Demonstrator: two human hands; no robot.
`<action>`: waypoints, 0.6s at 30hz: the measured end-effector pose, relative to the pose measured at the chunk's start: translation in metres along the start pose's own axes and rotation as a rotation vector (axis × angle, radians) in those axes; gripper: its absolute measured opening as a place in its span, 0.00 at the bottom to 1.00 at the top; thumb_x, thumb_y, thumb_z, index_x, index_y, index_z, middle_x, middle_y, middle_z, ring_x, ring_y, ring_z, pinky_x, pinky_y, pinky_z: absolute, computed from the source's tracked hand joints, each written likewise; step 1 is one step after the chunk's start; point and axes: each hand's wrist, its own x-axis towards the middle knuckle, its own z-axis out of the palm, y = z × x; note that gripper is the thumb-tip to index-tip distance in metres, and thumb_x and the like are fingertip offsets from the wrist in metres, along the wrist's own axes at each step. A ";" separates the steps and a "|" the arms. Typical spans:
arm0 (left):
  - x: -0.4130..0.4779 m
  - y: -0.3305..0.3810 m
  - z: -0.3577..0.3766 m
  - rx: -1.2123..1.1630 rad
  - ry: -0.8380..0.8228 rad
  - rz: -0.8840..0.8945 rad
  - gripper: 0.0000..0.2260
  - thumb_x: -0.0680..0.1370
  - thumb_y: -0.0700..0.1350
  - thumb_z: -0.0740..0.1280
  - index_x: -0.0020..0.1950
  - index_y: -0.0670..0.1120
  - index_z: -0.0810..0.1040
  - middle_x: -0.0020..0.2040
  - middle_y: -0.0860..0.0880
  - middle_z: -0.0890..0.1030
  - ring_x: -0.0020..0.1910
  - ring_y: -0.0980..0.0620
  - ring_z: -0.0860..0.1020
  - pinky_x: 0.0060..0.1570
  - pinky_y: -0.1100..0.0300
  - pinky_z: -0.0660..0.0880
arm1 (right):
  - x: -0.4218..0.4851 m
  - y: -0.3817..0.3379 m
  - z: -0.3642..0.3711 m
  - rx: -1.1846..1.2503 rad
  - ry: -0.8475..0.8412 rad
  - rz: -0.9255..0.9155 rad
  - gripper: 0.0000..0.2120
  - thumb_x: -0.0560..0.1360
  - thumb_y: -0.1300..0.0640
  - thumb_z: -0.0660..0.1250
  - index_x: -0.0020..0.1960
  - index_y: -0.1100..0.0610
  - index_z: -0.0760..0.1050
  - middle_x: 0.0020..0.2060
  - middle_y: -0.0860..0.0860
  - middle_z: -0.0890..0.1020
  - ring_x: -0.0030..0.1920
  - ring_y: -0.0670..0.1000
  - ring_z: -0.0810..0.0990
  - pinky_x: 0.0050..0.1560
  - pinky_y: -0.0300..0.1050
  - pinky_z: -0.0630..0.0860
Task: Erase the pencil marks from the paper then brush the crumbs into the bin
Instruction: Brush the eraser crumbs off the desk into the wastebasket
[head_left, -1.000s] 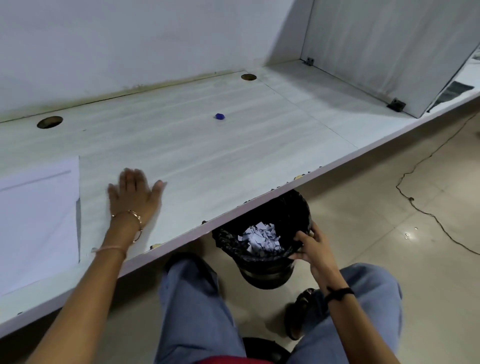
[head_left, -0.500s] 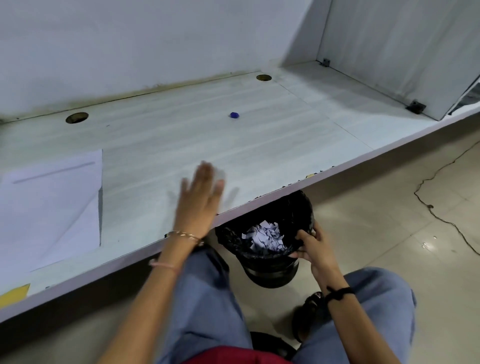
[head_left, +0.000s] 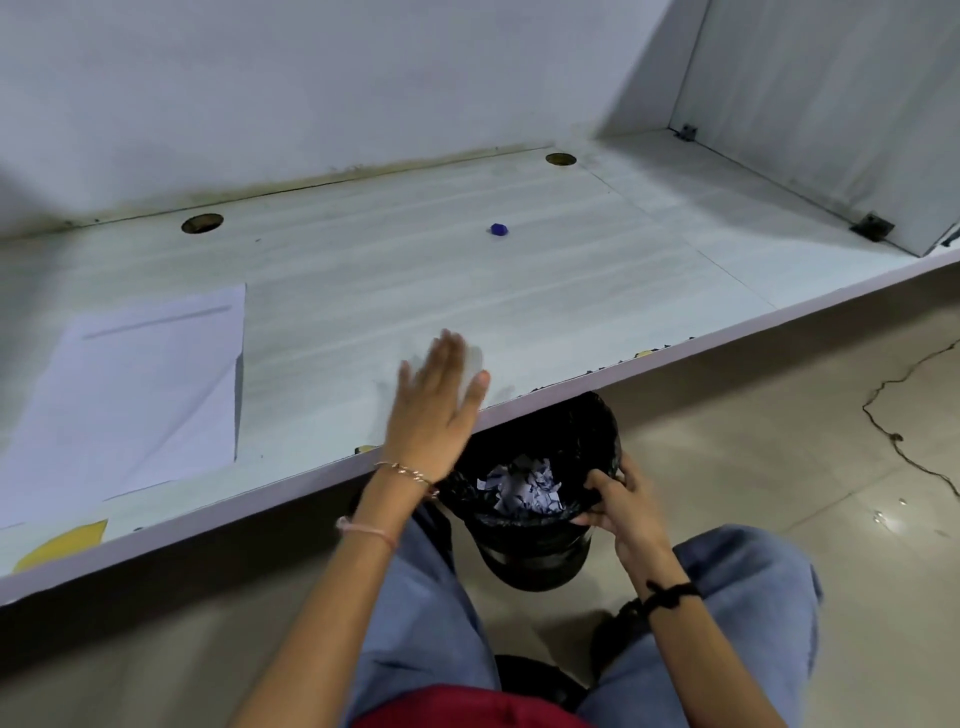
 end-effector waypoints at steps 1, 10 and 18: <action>-0.007 -0.018 -0.008 0.035 0.084 -0.056 0.37 0.74 0.68 0.32 0.78 0.48 0.39 0.78 0.52 0.41 0.77 0.57 0.41 0.72 0.55 0.33 | 0.001 0.000 0.000 0.000 -0.003 -0.001 0.20 0.76 0.70 0.59 0.64 0.54 0.71 0.42 0.57 0.78 0.34 0.54 0.79 0.25 0.41 0.79; -0.017 -0.074 -0.017 0.274 0.058 -0.337 0.38 0.75 0.62 0.32 0.79 0.43 0.50 0.80 0.42 0.51 0.79 0.48 0.48 0.75 0.46 0.49 | -0.002 0.001 0.007 -0.044 -0.039 -0.016 0.19 0.76 0.71 0.59 0.65 0.58 0.70 0.39 0.53 0.77 0.36 0.54 0.79 0.24 0.41 0.78; -0.018 -0.038 -0.019 0.086 0.109 -0.158 0.36 0.76 0.65 0.33 0.79 0.47 0.43 0.79 0.52 0.41 0.77 0.57 0.41 0.74 0.51 0.35 | 0.000 0.000 0.003 -0.021 -0.037 0.011 0.19 0.76 0.70 0.60 0.64 0.58 0.72 0.41 0.56 0.77 0.35 0.54 0.79 0.25 0.40 0.78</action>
